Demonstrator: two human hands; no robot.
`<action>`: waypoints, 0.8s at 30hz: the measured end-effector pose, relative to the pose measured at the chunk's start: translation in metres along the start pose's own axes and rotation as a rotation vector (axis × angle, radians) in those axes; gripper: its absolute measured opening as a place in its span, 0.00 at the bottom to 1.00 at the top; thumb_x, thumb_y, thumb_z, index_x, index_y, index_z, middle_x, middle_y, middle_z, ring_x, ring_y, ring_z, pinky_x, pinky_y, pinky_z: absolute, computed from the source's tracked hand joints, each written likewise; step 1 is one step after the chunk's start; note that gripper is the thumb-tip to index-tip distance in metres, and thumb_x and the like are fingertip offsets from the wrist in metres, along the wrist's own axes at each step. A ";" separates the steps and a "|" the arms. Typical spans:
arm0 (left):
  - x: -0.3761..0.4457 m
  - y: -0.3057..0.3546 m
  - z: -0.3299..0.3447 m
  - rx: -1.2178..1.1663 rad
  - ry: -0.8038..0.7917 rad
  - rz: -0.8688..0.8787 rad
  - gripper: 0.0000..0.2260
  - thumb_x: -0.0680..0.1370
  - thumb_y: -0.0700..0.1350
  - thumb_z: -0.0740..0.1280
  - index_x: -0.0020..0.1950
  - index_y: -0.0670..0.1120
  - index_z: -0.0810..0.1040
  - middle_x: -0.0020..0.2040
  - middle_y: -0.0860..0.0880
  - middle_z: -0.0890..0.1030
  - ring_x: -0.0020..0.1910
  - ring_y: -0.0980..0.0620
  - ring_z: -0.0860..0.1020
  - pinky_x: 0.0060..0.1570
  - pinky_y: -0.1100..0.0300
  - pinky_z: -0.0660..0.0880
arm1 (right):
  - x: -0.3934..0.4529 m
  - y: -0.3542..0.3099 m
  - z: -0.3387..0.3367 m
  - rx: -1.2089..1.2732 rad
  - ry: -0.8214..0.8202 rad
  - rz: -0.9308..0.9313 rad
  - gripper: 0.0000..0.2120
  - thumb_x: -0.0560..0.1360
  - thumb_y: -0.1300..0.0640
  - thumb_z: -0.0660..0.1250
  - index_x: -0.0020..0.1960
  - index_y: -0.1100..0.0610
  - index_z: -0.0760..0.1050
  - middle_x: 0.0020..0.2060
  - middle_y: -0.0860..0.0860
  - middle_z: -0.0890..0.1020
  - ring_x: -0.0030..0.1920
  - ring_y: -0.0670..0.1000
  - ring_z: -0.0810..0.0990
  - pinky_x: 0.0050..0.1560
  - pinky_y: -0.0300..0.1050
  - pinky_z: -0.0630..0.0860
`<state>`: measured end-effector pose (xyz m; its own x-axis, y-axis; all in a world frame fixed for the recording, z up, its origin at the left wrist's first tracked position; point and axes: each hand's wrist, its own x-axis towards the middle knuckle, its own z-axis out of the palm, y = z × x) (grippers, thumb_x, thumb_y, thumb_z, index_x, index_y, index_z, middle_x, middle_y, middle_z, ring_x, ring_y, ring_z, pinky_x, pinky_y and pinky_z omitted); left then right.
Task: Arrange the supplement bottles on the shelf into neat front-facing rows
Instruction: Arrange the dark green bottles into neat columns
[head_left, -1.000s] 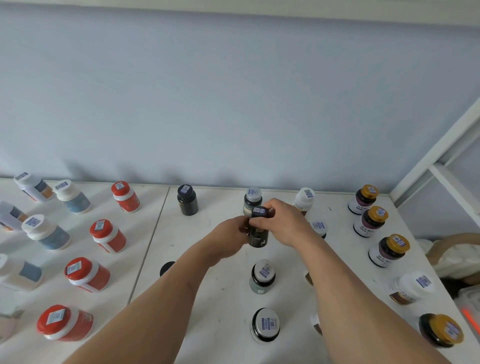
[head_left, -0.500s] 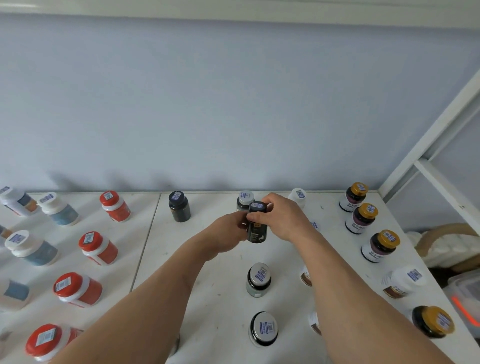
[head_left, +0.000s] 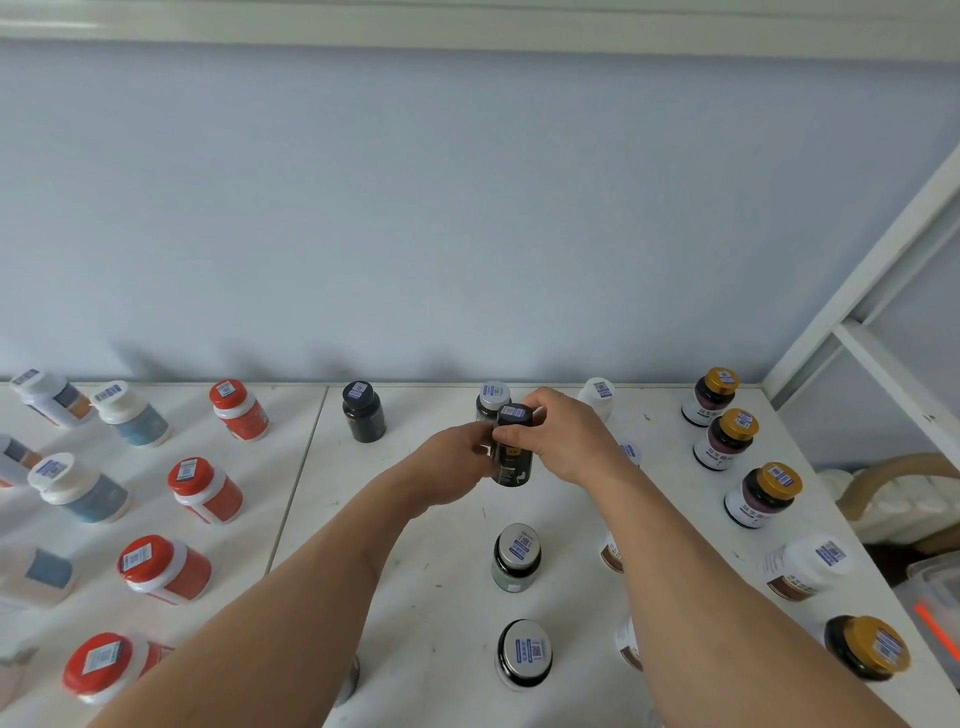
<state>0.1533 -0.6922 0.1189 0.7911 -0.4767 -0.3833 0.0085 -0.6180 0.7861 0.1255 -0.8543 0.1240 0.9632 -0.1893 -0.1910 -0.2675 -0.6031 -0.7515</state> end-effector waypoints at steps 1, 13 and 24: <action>-0.001 0.000 -0.001 0.013 0.009 0.003 0.19 0.76 0.39 0.63 0.65 0.54 0.74 0.56 0.53 0.81 0.56 0.52 0.77 0.46 0.65 0.72 | 0.000 0.000 0.001 -0.002 -0.005 -0.004 0.18 0.69 0.43 0.74 0.54 0.49 0.75 0.47 0.47 0.80 0.47 0.48 0.79 0.44 0.43 0.73; -0.028 -0.031 -0.041 0.257 0.103 -0.017 0.24 0.80 0.46 0.62 0.76 0.52 0.62 0.71 0.54 0.71 0.69 0.55 0.70 0.67 0.55 0.69 | -0.010 -0.028 0.035 -0.014 -0.061 -0.070 0.19 0.69 0.44 0.74 0.55 0.51 0.75 0.47 0.47 0.80 0.46 0.49 0.78 0.37 0.37 0.69; -0.067 -0.088 -0.098 0.451 0.122 0.021 0.23 0.81 0.48 0.59 0.76 0.51 0.61 0.72 0.51 0.70 0.69 0.50 0.69 0.68 0.55 0.66 | -0.031 -0.080 0.107 0.012 -0.051 -0.020 0.16 0.69 0.46 0.75 0.52 0.49 0.74 0.46 0.46 0.81 0.43 0.45 0.78 0.35 0.39 0.68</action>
<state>0.1598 -0.5444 0.1226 0.8548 -0.4314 -0.2886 -0.2532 -0.8320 0.4936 0.1203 -0.7172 0.1227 0.9685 -0.1376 -0.2076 -0.2483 -0.5971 -0.7627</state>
